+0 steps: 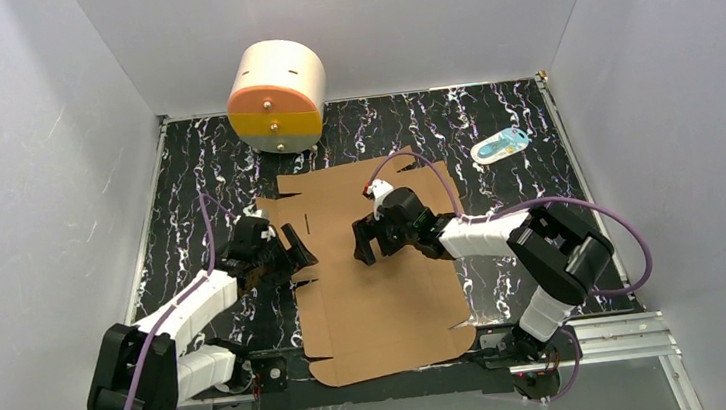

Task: Fold the paper box

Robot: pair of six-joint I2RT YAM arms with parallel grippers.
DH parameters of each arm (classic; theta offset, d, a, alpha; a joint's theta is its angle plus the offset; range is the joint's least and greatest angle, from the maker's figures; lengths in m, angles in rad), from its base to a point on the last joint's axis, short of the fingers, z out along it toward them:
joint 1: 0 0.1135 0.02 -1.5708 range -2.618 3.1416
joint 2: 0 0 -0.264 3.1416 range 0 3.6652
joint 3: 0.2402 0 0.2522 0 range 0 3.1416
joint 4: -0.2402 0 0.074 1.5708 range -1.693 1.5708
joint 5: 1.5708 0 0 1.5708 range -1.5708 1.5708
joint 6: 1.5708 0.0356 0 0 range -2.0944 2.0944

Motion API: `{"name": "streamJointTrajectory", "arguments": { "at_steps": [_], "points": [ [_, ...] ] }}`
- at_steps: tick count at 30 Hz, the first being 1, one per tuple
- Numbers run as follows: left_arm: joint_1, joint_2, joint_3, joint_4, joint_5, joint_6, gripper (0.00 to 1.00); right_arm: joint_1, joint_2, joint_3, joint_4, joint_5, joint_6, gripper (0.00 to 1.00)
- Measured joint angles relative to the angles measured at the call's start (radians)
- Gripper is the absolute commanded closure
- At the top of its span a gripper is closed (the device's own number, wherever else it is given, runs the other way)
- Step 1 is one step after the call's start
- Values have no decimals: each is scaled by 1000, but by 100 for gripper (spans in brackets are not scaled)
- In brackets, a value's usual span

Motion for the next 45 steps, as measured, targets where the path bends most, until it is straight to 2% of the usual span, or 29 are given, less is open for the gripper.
{"name": "streamJointTrajectory", "arguments": {
  "at_steps": [3,7,12,19,27,35,40,45],
  "points": [
    [0,8,0,7,8,5,42,0,6,0,11,-5,3,1],
    [6,8,0,3,15,10,53,-2,13,0,26,-7,9,1],
    [7,8,5,-12,21,15,66,-5,30,2,58,-6,11,1],
    [-14,6,69,-28,54,13,78,-5,47,4,91,-9,14,1],
    [-82,17,146,-57,19,14,78,-5,58,11,105,-14,19,2],
    [-171,127,201,-77,-44,13,78,-5,60,11,108,-14,20,1],
    [-187,149,214,-85,-73,14,78,-5,60,11,108,-14,20,1],
    [-191,143,214,-107,-99,16,69,-5,60,11,108,-14,20,1]
  ]
}}
